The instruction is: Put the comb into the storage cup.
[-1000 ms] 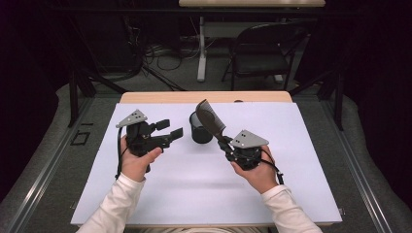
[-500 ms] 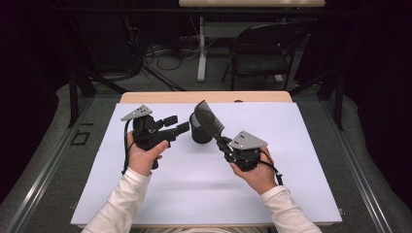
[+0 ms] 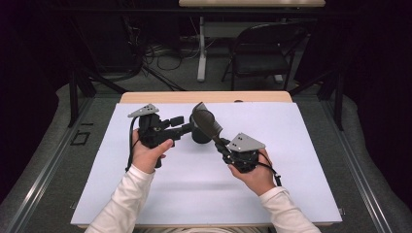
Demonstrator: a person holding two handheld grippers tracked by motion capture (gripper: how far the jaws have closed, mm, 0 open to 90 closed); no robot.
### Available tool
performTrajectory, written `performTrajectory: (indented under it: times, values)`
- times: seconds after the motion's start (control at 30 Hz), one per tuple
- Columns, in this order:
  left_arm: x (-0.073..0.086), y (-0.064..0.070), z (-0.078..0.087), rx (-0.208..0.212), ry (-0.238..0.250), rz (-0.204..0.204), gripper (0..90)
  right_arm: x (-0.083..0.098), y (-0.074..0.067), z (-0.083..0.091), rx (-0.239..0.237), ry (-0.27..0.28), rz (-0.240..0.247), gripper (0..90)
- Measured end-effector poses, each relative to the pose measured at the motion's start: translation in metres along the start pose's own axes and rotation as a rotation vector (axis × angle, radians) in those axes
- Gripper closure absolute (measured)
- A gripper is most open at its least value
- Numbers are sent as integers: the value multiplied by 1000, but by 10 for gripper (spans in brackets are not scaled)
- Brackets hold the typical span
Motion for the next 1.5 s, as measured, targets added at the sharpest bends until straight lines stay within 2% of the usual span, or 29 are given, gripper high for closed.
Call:
performTrajectory:
  times: [0.17, 0.5, 0.93, 1.1, 1.33, 1.5]
  values:
    - [3, -1, -2, 28, 9, 7, 398, 1, -3, -2, 0, -5, 7, 731]
    - [6, 0, -7, 41, -7, 16, 425, 3, -11, -6, -15, -16, 28, 731]
    - [9, -2, -9, 67, -17, 45, 500, 5, -24, -12, -31, -16, 57, 731]
    - [10, -3, -10, 68, -35, 52, 562, 6, -29, -14, -38, -17, 74, 731]
    - [11, -5, -8, 82, -20, 77, 625, 6, -35, -15, -46, -13, 86, 731]
    - [11, -7, -6, 74, -1, 85, 657, 6, -37, -15, -48, -9, 89, 731]
Point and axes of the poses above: each handheld gripper's, and its own axes: z roughly backward along the jaws, x roughly out of its underside, y roughly to its right, the point moved 4 cm from there along -z, roughly forward along the jaws, and after that the axes turned 12 degrees about -y, right-handed, at the moved point
